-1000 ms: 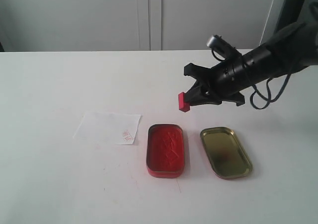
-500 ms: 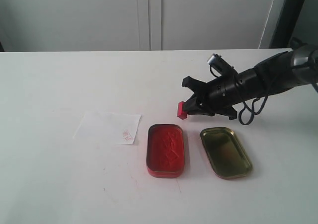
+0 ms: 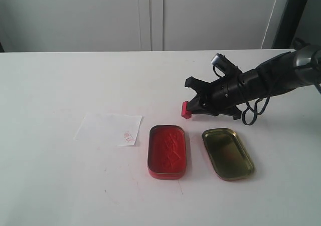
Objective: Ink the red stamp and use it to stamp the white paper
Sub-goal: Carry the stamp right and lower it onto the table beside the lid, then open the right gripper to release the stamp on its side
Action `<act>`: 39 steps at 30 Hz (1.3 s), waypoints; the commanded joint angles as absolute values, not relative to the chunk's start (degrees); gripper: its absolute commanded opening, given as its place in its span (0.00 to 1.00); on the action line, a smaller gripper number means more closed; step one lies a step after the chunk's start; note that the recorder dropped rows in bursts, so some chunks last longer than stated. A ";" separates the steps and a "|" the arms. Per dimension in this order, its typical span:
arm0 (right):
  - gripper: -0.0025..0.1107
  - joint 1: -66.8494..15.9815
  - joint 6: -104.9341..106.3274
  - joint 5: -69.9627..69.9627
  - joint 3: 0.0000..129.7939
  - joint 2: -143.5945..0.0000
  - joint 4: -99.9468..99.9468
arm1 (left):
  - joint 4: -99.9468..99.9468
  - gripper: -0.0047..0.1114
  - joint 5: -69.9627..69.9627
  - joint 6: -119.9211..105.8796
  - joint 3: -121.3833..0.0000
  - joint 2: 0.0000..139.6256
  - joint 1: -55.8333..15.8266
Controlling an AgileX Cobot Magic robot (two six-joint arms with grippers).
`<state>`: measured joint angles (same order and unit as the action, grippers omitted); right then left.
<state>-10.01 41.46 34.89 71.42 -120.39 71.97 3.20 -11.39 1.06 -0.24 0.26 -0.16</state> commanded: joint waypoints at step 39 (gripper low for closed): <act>0.48 -6.47 23.88 31.12 71.15 -115.83 51.99 | 3.43 0.04 -11.16 1.09 0.00 0.00 -0.09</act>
<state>-6.96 24.18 31.12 71.42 -117.67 53.78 3.20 -11.39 1.06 -0.24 0.26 -0.16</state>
